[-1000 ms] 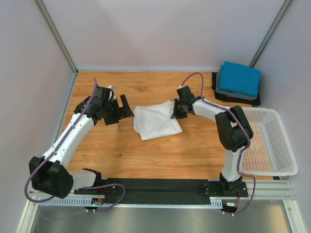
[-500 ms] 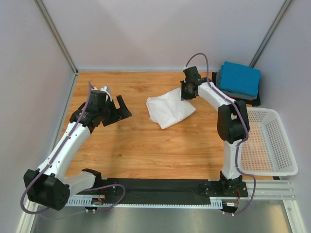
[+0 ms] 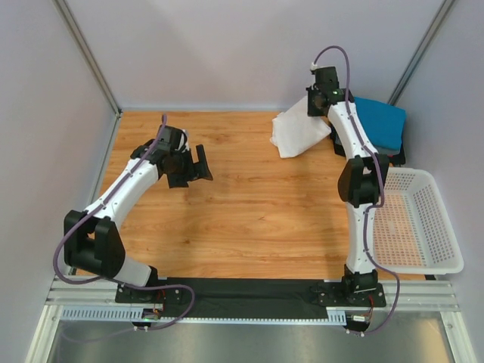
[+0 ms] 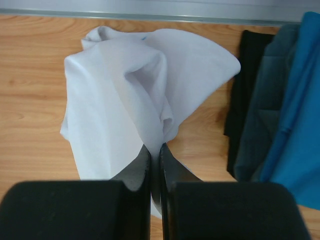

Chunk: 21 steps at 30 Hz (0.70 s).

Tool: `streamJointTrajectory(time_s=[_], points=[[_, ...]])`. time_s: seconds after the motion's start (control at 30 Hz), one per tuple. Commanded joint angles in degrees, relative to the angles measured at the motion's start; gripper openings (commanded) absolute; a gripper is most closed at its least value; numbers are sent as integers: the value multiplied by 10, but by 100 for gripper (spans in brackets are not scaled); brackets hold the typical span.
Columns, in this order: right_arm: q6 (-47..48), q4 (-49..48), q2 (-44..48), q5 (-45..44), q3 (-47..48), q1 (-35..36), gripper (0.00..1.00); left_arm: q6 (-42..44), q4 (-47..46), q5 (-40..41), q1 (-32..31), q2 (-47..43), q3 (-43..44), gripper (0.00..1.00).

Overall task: Fold and stack the t-shirts
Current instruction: Neatly place the folded tshirt to the corner

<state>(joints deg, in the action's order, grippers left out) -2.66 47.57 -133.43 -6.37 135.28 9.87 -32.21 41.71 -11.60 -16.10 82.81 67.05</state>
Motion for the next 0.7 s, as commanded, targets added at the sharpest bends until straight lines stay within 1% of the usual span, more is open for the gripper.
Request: streamJointTrajectory(time_s=[0.0,0.13,0.23,0.33,0.43,0.63,0.67], points=[[21,16,13,-19,28,-34,0,29,10,-1,1,25,61,99],[24,10,28,-36,28,-52,0,35,19,-10,1,89,106,99],[50,10,33,-57,39,-58,0,33,28,-19,3,125,138,99],[70,7,42,-54,46,-67,0,29,27,-32,4,148,161,99],[87,-4,52,-27,52,-81,0,22,23,-39,4,167,173,99],[85,-19,58,-52,74,-93,0,9,18,-48,6,202,195,98],[85,-19,60,-56,81,-111,0,7,19,-50,7,206,204,98]])
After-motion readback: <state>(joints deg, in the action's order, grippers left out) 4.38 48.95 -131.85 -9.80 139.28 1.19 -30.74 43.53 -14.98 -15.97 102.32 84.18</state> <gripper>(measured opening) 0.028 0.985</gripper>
